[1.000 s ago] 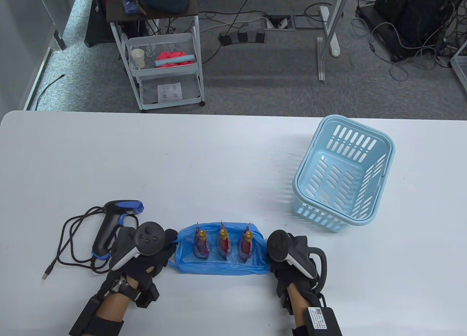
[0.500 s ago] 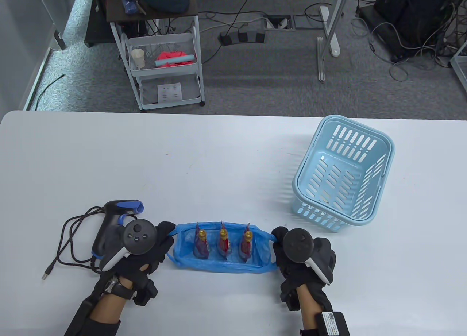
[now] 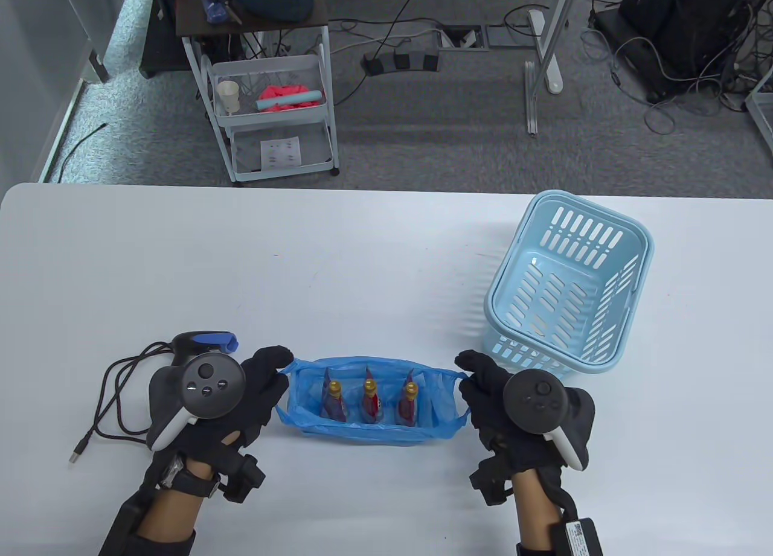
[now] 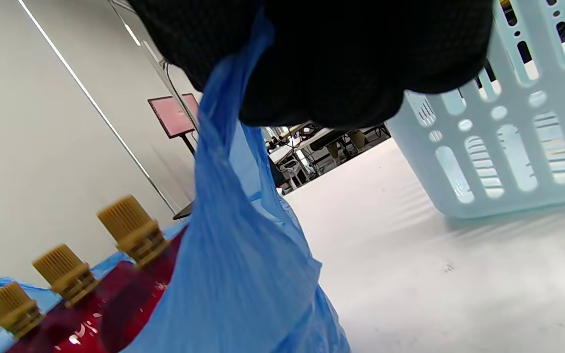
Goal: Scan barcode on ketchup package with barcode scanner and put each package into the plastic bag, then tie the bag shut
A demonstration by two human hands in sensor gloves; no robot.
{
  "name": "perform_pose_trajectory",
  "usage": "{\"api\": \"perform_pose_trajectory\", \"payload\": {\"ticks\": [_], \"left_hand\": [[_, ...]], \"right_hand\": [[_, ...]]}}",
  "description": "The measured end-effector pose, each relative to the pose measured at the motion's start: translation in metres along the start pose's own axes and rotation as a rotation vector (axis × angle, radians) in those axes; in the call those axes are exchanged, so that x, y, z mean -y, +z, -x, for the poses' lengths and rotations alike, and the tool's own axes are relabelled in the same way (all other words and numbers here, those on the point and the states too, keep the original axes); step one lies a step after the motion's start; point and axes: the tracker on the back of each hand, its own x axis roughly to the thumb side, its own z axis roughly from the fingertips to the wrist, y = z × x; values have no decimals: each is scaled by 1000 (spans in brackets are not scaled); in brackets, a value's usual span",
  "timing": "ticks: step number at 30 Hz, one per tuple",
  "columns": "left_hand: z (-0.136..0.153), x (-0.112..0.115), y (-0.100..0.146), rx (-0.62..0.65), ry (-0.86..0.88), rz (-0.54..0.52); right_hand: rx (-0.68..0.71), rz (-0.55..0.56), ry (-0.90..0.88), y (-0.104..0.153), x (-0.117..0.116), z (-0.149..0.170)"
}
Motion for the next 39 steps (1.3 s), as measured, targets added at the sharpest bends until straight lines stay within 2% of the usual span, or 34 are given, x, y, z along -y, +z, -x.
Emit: {"api": "perform_pose_trajectory", "payload": {"ticks": [9, 18, 29, 39], "left_hand": [[-29, -27, 4, 48, 55, -67], [-53, -50, 8, 93, 106, -139], [-61, -64, 13, 111, 86, -201], [-61, -71, 16, 124, 72, -226]], "right_hand": [[54, 5, -92, -1, 25, -20], [107, 59, -134, -1, 43, -35], [152, 60, -183, 1, 56, -48], [175, 57, -183, 2, 56, -54]]}}
